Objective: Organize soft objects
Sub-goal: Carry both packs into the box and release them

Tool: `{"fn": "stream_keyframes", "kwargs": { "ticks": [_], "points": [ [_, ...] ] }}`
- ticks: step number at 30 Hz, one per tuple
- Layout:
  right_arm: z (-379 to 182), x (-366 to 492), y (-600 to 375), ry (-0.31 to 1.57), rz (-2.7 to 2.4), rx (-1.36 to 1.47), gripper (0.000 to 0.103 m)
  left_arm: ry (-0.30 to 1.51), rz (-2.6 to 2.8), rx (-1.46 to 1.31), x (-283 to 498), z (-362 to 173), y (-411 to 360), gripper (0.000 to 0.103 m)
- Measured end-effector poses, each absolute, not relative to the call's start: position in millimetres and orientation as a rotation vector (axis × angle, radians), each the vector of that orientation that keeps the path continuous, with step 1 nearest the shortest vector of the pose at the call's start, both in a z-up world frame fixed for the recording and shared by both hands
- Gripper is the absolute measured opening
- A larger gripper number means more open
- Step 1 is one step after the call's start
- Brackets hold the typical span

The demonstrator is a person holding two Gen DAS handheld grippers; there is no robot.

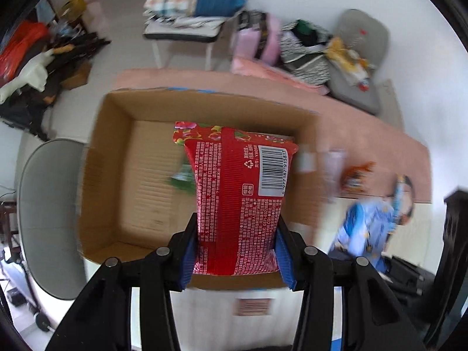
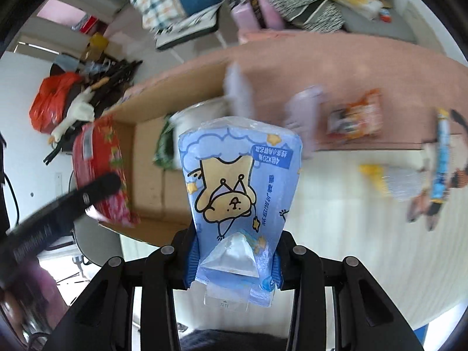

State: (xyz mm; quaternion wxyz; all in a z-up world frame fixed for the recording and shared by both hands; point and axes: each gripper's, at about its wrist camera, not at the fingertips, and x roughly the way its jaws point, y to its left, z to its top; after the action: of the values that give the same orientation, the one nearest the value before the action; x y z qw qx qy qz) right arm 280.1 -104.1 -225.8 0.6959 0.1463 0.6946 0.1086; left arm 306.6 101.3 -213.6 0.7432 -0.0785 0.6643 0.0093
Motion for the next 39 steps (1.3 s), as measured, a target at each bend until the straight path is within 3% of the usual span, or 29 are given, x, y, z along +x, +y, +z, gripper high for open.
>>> {"fn": "stream_keyframes", "kwargs": {
  "ticks": [11,21,24,26,30,31,33,34,37,39],
  "points": [
    [-328,282,-3,1.707,0.17,0.265,0.041,1.571,0.074,-0.207,353,-297,184,0.044],
    [-363,285,18,1.746,0.122,0.196,0.041,1.656,0.058,-0.14,384,-339,191,0.046],
    [-369,279,24,1.759,0.115,0.16,0.052,1.682,0.073,-0.124,389,-346,193,0.046],
    [-369,280,27,1.757,0.111,0.156,0.077,1.683,0.061,-0.143,388,-343,196,0.047],
    [-357,276,28,1.744,0.12,0.168,0.079,1.642,0.056,-0.149,380,-322,201,0.056],
    [-354,276,28,1.742,0.121,0.169,0.079,1.626,0.061,-0.146,376,-313,202,0.068],
    [-343,274,28,1.728,0.12,0.15,0.083,1.598,0.057,-0.139,368,-301,204,0.082],
    [-337,273,29,1.715,0.12,0.138,0.091,1.576,0.065,-0.128,362,-291,205,0.089],
    [-314,268,28,1.663,0.116,0.119,0.095,1.521,0.071,-0.098,340,-266,207,0.1],
    [-301,271,27,1.641,0.105,0.105,0.103,1.495,0.068,-0.102,324,-253,208,0.101]
  ]
}}
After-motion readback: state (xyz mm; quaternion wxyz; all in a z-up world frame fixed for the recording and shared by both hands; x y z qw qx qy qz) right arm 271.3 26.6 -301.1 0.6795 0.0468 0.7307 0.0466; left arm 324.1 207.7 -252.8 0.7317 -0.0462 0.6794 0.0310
